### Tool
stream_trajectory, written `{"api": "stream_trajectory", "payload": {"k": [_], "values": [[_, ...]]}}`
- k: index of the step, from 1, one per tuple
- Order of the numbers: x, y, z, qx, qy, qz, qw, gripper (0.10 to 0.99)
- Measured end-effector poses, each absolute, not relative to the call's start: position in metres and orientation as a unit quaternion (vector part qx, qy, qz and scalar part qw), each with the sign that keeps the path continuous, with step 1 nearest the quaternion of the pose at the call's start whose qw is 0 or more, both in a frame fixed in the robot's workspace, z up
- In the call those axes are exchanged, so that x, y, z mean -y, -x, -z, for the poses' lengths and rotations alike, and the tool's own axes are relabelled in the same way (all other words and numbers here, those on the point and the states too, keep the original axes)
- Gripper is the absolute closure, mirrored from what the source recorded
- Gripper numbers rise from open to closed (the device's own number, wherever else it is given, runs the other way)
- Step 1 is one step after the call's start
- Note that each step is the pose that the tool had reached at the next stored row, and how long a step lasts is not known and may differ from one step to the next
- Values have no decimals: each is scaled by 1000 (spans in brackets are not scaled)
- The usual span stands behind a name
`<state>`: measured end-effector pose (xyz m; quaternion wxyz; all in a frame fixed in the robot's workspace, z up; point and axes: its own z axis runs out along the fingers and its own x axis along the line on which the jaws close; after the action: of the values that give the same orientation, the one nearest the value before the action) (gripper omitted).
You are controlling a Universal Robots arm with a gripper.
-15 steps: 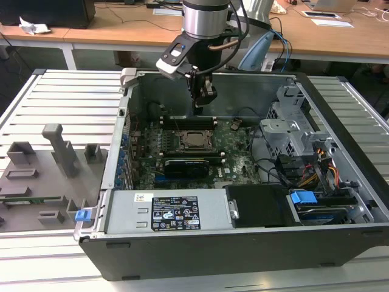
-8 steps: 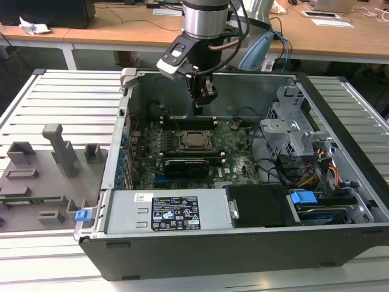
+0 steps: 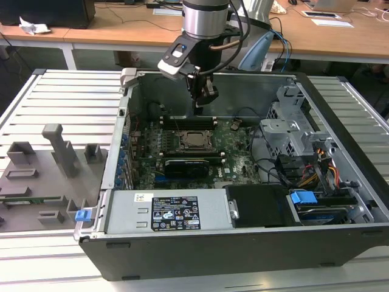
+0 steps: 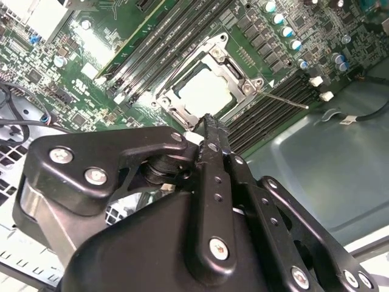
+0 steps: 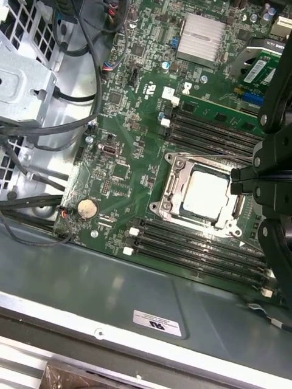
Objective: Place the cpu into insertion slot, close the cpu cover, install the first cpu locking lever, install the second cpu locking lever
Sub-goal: 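Install the first cpu locking lever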
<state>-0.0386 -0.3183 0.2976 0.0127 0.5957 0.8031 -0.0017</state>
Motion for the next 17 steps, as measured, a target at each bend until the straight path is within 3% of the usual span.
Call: {"api": "stream_trajectory", "payload": {"k": [17], "values": [[318, 39, -298, -818, -575, 1, 13, 980]]}}
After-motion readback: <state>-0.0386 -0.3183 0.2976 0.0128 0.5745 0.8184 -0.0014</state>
